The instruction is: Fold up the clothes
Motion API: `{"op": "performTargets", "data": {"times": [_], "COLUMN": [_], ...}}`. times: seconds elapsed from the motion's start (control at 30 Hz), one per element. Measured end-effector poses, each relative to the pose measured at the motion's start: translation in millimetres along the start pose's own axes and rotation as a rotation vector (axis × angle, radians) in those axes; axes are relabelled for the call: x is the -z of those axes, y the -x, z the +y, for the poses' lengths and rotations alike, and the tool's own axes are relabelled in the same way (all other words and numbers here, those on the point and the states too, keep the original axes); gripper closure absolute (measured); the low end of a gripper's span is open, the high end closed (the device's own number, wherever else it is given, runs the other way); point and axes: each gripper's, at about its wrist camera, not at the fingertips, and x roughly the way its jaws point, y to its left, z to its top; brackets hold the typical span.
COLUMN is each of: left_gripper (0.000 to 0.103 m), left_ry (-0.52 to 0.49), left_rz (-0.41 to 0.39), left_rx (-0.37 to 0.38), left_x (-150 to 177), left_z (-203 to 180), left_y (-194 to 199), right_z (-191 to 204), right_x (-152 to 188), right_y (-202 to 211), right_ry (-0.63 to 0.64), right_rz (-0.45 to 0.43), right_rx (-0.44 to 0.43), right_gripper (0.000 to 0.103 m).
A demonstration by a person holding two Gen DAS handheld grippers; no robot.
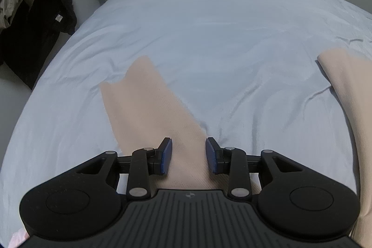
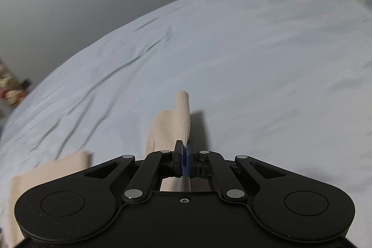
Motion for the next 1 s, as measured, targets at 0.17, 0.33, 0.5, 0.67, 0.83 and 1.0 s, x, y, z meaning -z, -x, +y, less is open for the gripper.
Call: {"op": "performTargets", "data": {"times": [0.17, 0.33, 0.5, 0.67, 0.83, 1.0], "left_gripper": [0.072, 0.072, 0.072, 0.071, 0.072, 0.072], "left_ry": [0.017, 0.022, -0.015, -0.003, 0.012, -0.018], "left_rz": [0.000, -0.001, -0.039, -0.063, -0.083, -0.068], "left_rx": [-0.002, -0.012, -0.014, 0.024, 0.114, 0.224], "left_x": [3, 4, 3, 8, 34, 77], "left_z": [-1, -4, -5, 8, 18, 15], "left_y": [2, 5, 17, 44, 81, 121], "right_z": [-25, -43, -67, -85, -86, -88], "right_x": [-15, -8, 8, 8, 12, 51], "right_y": [28, 28, 23, 42, 72, 114], "right_ry": [-0.005, 0.020, 0.000, -0.078, -0.098, -0.104], "right_rz": [-0.032, 0.010, 0.042, 0.045, 0.018, 0.064], "right_rx": [0.182, 0.325, 0.307, 0.207, 0.156, 0.057], "right_gripper": [0.102, 0.102, 0.101, 0.075, 0.071, 0.071]}}
